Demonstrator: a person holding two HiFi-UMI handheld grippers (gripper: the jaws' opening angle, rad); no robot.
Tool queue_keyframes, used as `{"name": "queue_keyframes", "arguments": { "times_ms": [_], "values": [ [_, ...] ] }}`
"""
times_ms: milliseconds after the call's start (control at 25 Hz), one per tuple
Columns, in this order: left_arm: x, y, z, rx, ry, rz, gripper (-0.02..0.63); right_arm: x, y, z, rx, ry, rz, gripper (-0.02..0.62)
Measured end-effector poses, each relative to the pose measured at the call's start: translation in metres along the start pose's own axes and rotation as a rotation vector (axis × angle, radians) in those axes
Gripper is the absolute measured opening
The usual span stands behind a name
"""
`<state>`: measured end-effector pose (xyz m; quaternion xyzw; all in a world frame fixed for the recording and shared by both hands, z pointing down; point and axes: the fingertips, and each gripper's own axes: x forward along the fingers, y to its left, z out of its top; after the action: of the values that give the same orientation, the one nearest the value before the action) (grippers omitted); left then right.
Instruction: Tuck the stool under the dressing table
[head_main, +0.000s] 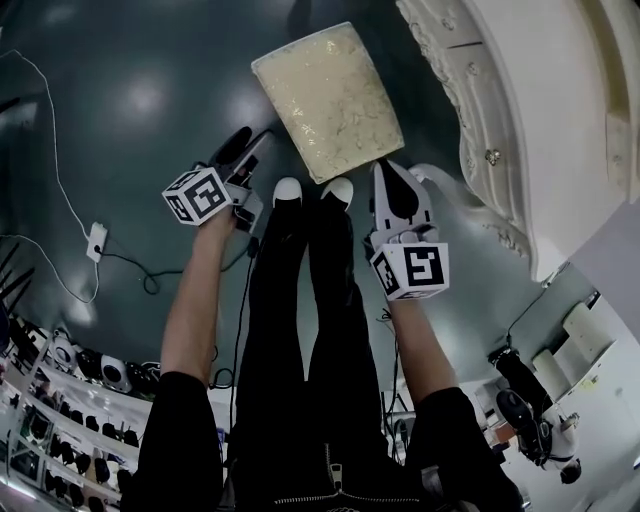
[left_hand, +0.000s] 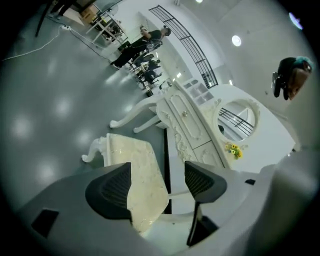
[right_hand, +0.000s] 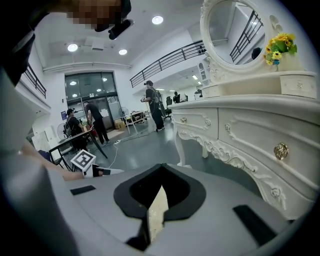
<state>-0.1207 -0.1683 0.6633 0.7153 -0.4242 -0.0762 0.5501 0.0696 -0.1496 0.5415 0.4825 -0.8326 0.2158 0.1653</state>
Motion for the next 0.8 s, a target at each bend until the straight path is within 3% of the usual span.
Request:
{"name": "queue_keyframes", "arguments": {
  "times_ms": [240, 520, 800],
  "values": [
    [0.022, 0.047, -0.045, -0.083, 0.114, 0.011, 0.322, 0.008, -0.002, -0.023, 0.018, 0.029, -0.003, 0.007],
    [0.056, 0.088, -0.079, -0.226, 0.092, -0.002, 0.325, 0.014, -0.015, -0.051, 0.027, 0.081, -0.005, 0.008],
    [0.086, 0.125, -0.088, -0.252, 0.138, -0.012, 0.337, 0.040, -0.021, -0.065, 0.035, 0.102, -0.005, 0.008]
  ]
}}
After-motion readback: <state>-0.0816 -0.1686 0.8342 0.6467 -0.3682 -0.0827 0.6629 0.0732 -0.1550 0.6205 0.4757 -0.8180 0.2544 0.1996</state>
